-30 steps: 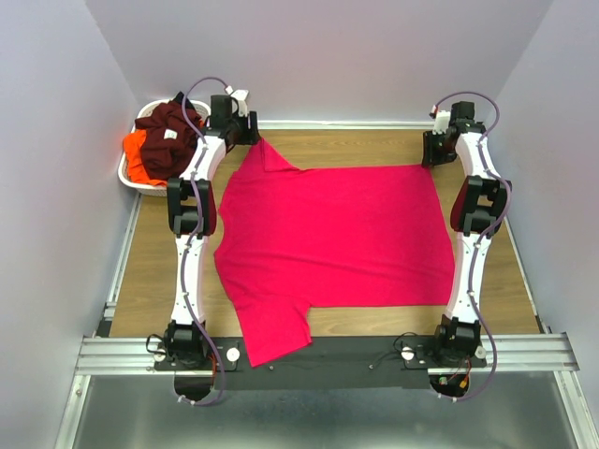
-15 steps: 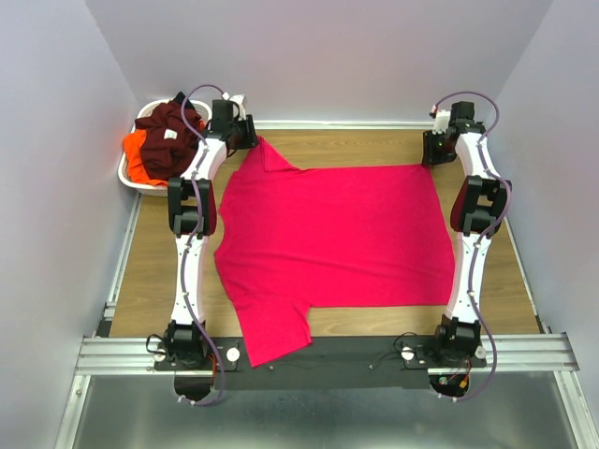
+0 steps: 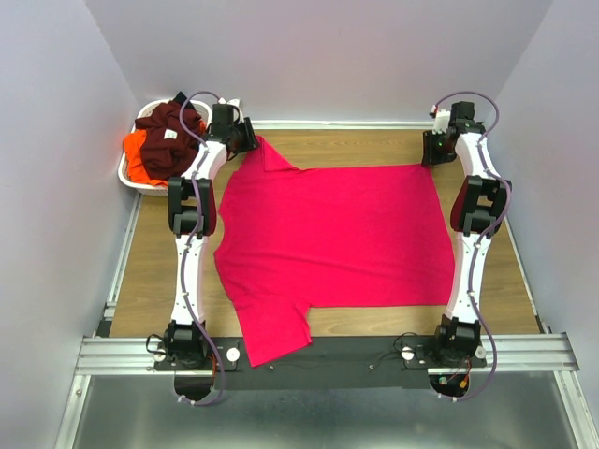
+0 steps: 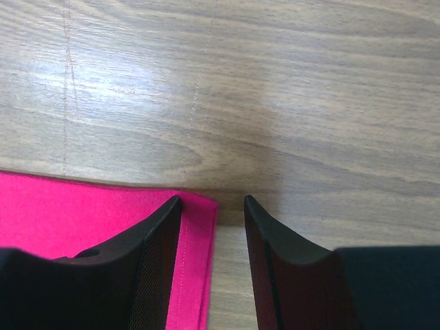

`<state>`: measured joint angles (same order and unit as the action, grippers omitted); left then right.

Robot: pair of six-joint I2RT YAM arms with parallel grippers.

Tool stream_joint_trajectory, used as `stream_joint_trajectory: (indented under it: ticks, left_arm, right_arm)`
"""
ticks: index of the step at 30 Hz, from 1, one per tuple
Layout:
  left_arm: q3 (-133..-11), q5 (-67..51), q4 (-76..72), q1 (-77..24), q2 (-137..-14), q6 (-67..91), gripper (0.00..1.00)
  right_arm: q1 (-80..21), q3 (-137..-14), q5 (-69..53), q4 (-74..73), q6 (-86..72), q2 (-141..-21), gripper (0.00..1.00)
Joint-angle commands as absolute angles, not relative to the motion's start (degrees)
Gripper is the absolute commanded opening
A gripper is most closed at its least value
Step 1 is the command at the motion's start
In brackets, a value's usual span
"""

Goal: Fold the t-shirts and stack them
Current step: Fold the tshirt

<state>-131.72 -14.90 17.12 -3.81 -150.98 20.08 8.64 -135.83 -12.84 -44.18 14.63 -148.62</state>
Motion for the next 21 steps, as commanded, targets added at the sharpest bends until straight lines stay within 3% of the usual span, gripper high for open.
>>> stream_joint_trajectory:
  ticks: [1,4,9,14,21]
  left_arm:
    - [-130.95,-14.42,19.34,-4.13,-151.78,22.15,0.43]
    - [-132.01,-13.10,19.60,-4.57,-152.14,22.06,0.38]
    - [-133.24,-12.13,19.60,-5.01,-152.67,21.97,0.15]
    - [-132.98,-12.13,19.42,-4.92,-152.58,21.88,0.00]
    - [-132.71,-12.39,19.42,-5.01,-152.40,21.80,0.00]
  right_arm:
    - [8.53,-134.30,-11.25,-44.74,15.12,-150.21,0.49]
    - [8.53,-134.30,-11.16,-44.74,15.12,-150.03,0.49]
    - [8.53,-134.47,-12.04,-44.74,15.47,-149.68,0.50]
    - [8.53,-134.65,-12.83,-44.82,15.12,-148.71,0.54]
    - [8.53,-137.02,-13.97,-44.21,13.19,-148.71,0.59]
